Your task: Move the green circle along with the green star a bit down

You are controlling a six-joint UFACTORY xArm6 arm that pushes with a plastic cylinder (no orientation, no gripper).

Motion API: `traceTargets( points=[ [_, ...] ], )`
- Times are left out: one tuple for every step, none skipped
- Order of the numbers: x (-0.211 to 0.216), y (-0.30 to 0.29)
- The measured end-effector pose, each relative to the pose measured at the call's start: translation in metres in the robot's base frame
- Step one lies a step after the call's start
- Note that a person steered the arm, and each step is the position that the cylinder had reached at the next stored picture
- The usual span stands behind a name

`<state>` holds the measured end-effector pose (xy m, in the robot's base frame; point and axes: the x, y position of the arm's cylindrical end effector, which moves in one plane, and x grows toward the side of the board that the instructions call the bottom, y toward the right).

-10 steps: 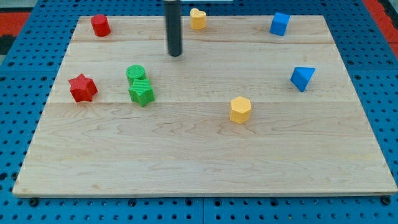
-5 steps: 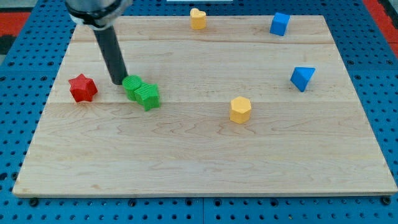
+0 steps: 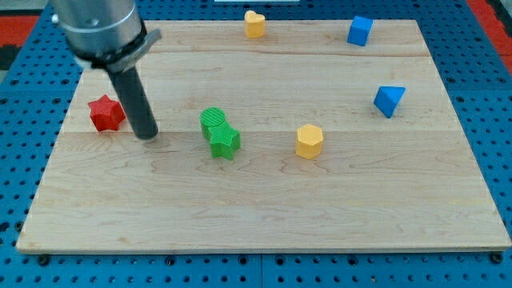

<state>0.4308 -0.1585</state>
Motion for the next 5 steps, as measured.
traceTargets(
  points=[
    [-0.023,0.008],
    [-0.019,0.041],
    [-0.019,0.055],
    [-0.018,0.079],
    [0.022,0.086]
  ],
)
